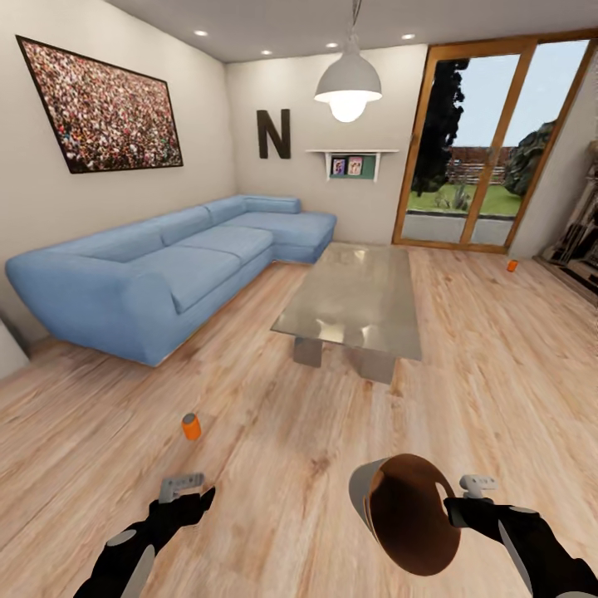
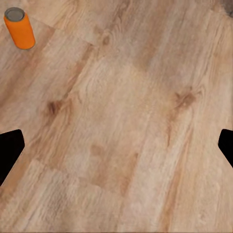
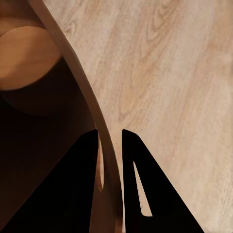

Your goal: Put the three can of soda from the living room inside the tash can in the kitchen.

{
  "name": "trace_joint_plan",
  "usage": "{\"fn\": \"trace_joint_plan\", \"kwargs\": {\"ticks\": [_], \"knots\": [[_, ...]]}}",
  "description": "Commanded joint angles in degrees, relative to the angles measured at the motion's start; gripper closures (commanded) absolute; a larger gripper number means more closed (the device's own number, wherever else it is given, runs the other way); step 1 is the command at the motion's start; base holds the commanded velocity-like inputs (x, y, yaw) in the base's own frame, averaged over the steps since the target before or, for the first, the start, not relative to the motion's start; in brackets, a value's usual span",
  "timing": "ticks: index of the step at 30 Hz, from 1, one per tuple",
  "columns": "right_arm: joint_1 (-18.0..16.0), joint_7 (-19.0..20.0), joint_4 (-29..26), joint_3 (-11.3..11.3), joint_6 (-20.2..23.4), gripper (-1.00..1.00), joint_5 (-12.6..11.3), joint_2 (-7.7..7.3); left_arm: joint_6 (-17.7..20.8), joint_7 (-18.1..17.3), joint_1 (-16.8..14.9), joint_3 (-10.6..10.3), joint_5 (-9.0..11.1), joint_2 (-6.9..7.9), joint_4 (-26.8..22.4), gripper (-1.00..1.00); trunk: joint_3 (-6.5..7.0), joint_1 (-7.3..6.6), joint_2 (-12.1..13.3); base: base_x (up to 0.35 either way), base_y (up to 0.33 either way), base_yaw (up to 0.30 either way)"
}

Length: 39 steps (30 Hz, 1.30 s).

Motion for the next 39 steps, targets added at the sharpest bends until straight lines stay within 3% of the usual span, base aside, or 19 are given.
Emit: {"fn": "trace_joint_plan", "kwargs": {"ticks": [1,23,39], "knots": [[0.0,0.3,-0.1,-0.1,0.2,1.0,-0.8,0.03,0.0,0.0,0.0,0.0,0.0,0.0,0.0,-1.0,0.01,0.0,0.0,0.263,0.231,-0.062],[0.0,0.3,-0.1,0.0,0.2,1.0,-0.8,0.39,0.1,0.0,0.0,0.0,0.0,0.0,0.1,-1.0,0.01,0.0,0.0,0.252,0.241,-0.023],[0.0,0.3,-0.1,-0.1,0.2,1.0,-0.8,0.45,0.2,-0.5,0.0,0.0,-0.1,0.0,0.1,-1.0,0.01,0.0,0.0,0.245,0.249,-0.22]]}}
